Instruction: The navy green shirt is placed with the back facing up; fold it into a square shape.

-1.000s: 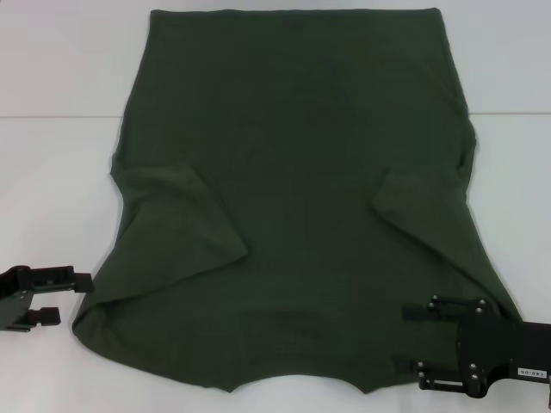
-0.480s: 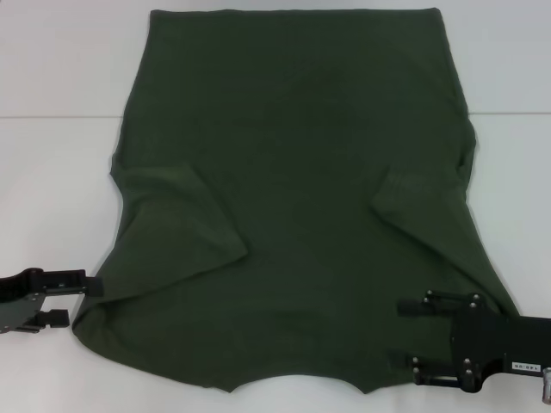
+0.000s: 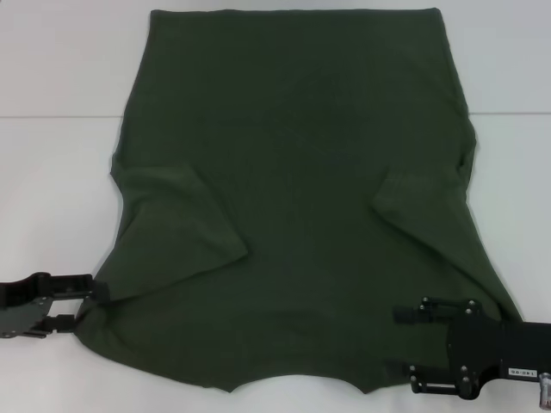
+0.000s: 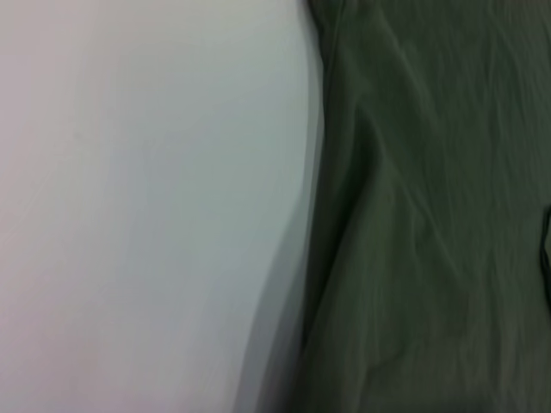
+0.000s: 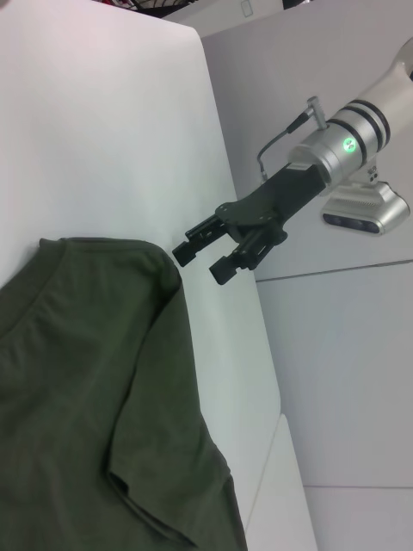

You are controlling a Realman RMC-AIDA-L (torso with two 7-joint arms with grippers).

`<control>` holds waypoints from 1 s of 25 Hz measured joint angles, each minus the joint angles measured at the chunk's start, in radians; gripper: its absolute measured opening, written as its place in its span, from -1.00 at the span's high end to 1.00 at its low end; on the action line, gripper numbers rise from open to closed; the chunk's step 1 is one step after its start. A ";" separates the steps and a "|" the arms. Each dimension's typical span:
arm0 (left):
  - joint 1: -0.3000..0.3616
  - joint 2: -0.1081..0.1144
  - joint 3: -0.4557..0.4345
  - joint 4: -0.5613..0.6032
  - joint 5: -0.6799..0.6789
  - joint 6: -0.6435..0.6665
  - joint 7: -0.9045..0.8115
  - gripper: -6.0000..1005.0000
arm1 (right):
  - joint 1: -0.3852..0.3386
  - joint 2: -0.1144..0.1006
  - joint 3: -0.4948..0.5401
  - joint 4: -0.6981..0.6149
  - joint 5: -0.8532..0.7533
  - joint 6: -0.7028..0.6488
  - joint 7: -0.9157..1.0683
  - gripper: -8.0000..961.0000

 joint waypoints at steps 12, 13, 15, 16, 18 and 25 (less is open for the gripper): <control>-0.003 0.005 0.007 -0.009 0.004 -0.018 0.004 -0.83 | -0.006 0.000 -0.006 0.000 0.000 -0.004 -0.001 -0.57; -0.003 0.006 0.006 -0.009 0.004 -0.018 0.004 -0.83 | -0.006 0.000 -0.006 0.000 0.000 -0.004 -0.001 -0.57; -0.002 0.006 0.005 -0.009 0.004 -0.019 0.004 -0.83 | -0.006 0.000 -0.006 0.000 0.000 -0.003 -0.001 -0.57; -0.002 0.006 0.005 -0.009 0.005 -0.019 0.004 -0.83 | -0.006 0.000 -0.006 0.000 0.000 -0.003 -0.001 -0.57; -0.001 0.006 0.006 -0.008 0.006 -0.021 0.004 -0.83 | -0.006 0.000 -0.006 0.000 0.000 -0.003 -0.001 -0.57; 0.003 0.006 0.010 -0.009 0.006 -0.032 0.002 -0.83 | -0.008 0.000 -0.006 0.000 0.000 -0.005 -0.001 -0.57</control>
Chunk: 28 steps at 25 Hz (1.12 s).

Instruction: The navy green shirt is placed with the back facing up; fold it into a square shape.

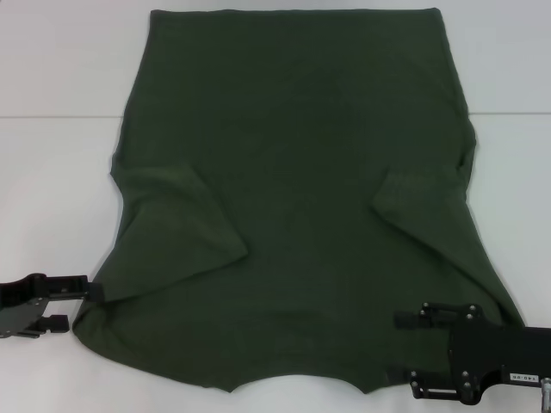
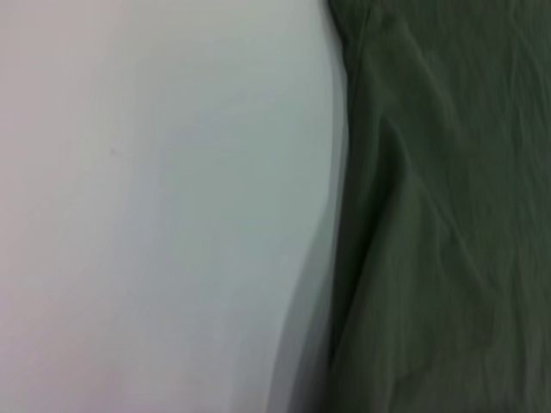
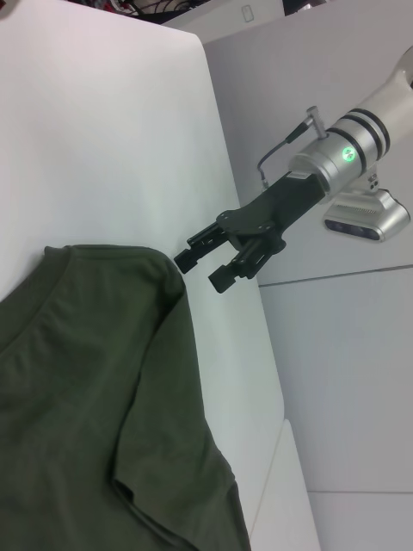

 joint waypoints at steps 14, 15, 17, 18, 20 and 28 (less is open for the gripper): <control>-0.006 -0.005 0.002 -0.027 -0.003 0.006 -0.003 -0.83 | -0.001 0.000 0.000 0.000 0.000 -0.002 0.004 -0.57; -0.009 -0.005 0.003 -0.035 -0.003 0.006 -0.003 -0.83 | -0.001 0.000 0.000 0.000 0.000 -0.002 0.004 -0.57; -0.015 -0.005 0.007 -0.047 -0.003 0.007 -0.003 -0.83 | 0.000 0.000 0.000 0.000 0.000 -0.002 0.005 -0.57; -0.017 -0.005 0.011 -0.052 -0.003 0.007 -0.003 -0.83 | 0.000 0.000 0.000 0.000 0.000 -0.002 0.005 -0.57; -0.023 -0.006 0.016 -0.058 -0.007 0.008 -0.004 -0.83 | 0.001 0.000 0.000 0.000 0.000 0.000 0.005 -0.57; -0.054 -0.008 0.018 -0.085 -0.011 0.020 -0.002 -0.83 | 0.003 0.000 0.000 0.000 0.000 0.003 0.007 -0.57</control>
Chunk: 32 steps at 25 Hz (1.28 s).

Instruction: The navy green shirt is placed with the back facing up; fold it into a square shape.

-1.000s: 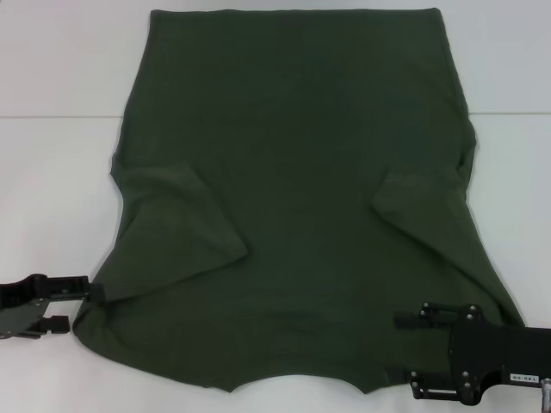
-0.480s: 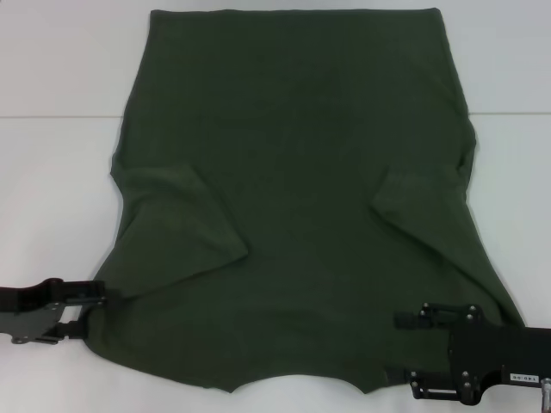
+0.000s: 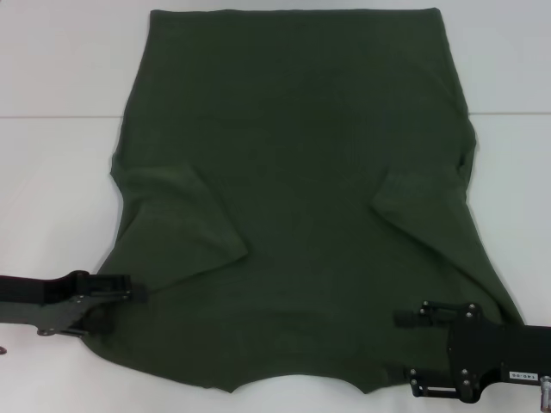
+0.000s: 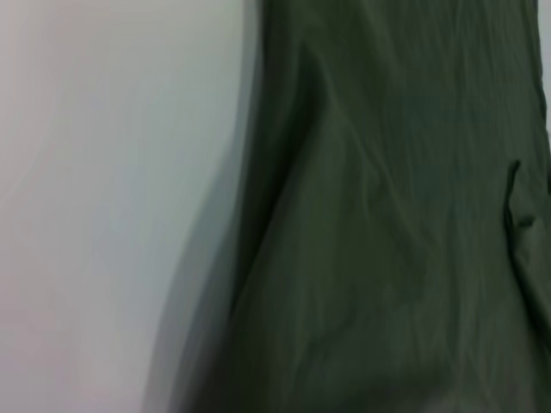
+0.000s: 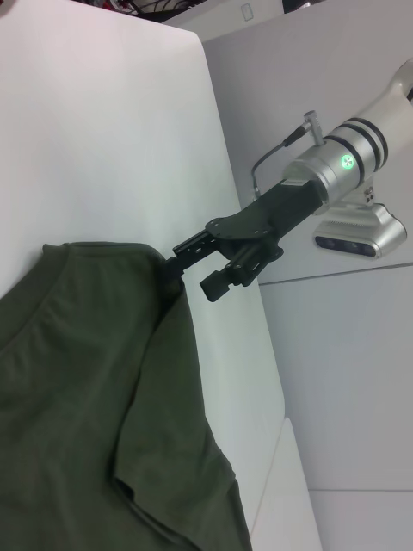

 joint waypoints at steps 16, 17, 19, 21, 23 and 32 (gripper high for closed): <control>0.034 0.027 -0.032 0.080 0.053 0.021 -0.029 -0.83 | 0.000 0.000 0.000 0.000 0.000 0.006 0.001 -0.57; 0.034 0.027 -0.033 0.079 0.054 0.019 -0.031 -0.83 | 0.000 0.000 0.000 0.000 0.000 0.006 0.001 -0.57; 0.032 0.027 -0.034 0.078 0.055 0.015 -0.033 -0.83 | 0.000 0.000 0.000 0.000 0.000 0.006 0.001 -0.57; 0.031 0.026 -0.036 0.077 0.055 0.012 -0.035 -0.83 | 0.000 0.000 0.000 0.000 0.000 0.006 0.001 -0.57; 0.031 0.026 -0.036 0.075 0.055 0.007 -0.039 -0.83 | 0.001 0.000 0.000 0.000 0.000 0.006 0.001 -0.57; 0.024 0.027 -0.030 0.064 0.055 0.001 -0.078 -0.83 | 0.004 0.000 0.000 0.000 0.000 0.006 0.001 -0.57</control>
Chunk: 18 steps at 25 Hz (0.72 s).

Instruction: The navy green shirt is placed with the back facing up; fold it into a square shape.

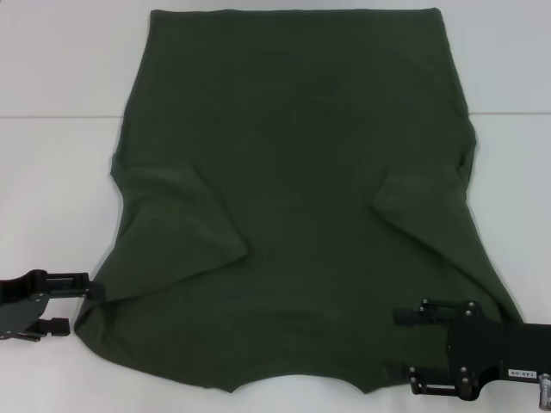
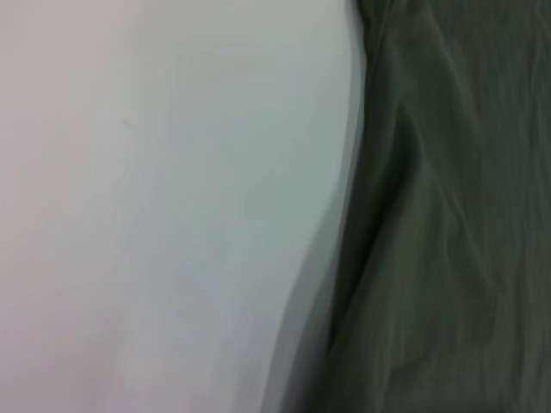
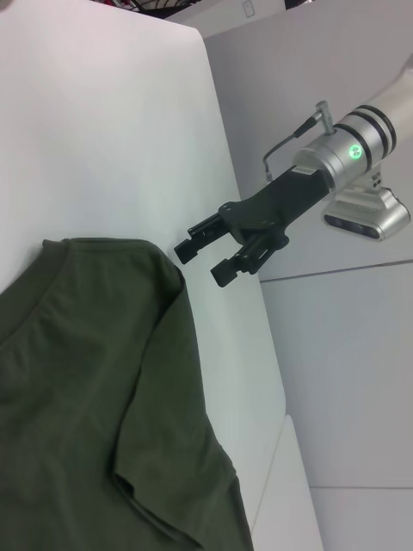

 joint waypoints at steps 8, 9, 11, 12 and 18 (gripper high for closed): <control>-0.003 0.001 0.002 0.000 0.003 -0.005 -0.012 -0.83 | 0.000 0.000 0.000 0.000 0.000 0.000 0.002 -0.57; -0.003 0.001 0.002 0.000 0.003 -0.006 -0.012 -0.83 | 0.000 0.000 0.000 0.000 0.000 0.000 0.002 -0.57; -0.003 0.001 0.002 -0.004 0.004 -0.008 -0.012 -0.83 | 0.000 0.000 0.000 0.000 0.000 0.000 0.002 -0.57; -0.003 0.000 0.003 -0.007 0.004 -0.011 -0.012 -0.83 | 0.000 0.000 0.000 0.000 0.000 0.000 0.002 -0.57; -0.003 -0.001 0.019 -0.012 0.004 -0.023 -0.013 -0.83 | 0.001 0.000 0.000 0.000 0.000 0.001 0.002 -0.57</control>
